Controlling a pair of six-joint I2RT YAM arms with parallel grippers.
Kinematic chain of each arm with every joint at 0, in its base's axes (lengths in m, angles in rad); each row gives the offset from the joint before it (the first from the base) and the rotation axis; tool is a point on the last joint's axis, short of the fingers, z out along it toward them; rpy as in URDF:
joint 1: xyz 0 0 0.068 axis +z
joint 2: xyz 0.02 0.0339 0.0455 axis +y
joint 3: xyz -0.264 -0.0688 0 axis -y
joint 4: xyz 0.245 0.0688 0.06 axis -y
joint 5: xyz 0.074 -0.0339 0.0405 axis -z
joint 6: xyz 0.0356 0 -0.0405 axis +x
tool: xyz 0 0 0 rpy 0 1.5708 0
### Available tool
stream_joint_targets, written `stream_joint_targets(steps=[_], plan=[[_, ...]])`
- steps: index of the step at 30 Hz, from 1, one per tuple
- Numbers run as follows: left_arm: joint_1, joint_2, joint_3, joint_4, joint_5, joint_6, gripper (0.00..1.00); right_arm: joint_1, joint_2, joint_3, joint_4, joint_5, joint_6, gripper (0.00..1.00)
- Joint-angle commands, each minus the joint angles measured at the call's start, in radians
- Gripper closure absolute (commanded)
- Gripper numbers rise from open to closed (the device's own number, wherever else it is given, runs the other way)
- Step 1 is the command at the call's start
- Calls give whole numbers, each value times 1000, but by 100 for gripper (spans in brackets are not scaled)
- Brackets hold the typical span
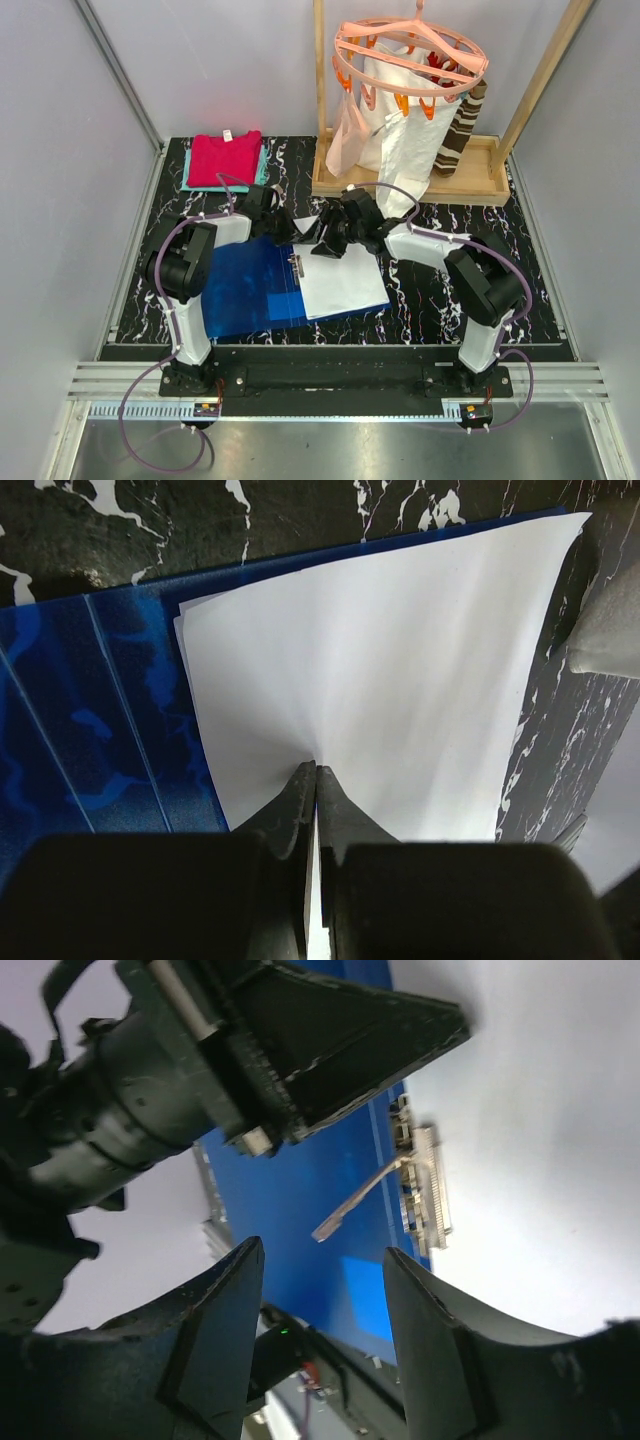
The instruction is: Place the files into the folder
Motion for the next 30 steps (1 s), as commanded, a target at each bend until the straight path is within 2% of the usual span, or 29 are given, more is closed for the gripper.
stream_joint_targets(steps=[1,3,7,18,30], plan=[[2,11,-28,-13,-37,26,97,31,-51,-12,7,22,189,41],[2,14,-26,-10,-34,25,98,49,-51,-6,12,37,217,42],[3,14,-23,-7,-28,17,98,74,-32,8,7,48,287,53],[2,5,-21,-15,-31,14,97,112,39,-7,44,64,349,53],[3,2,-23,-18,-31,17,97,114,80,-7,104,50,373,62]])
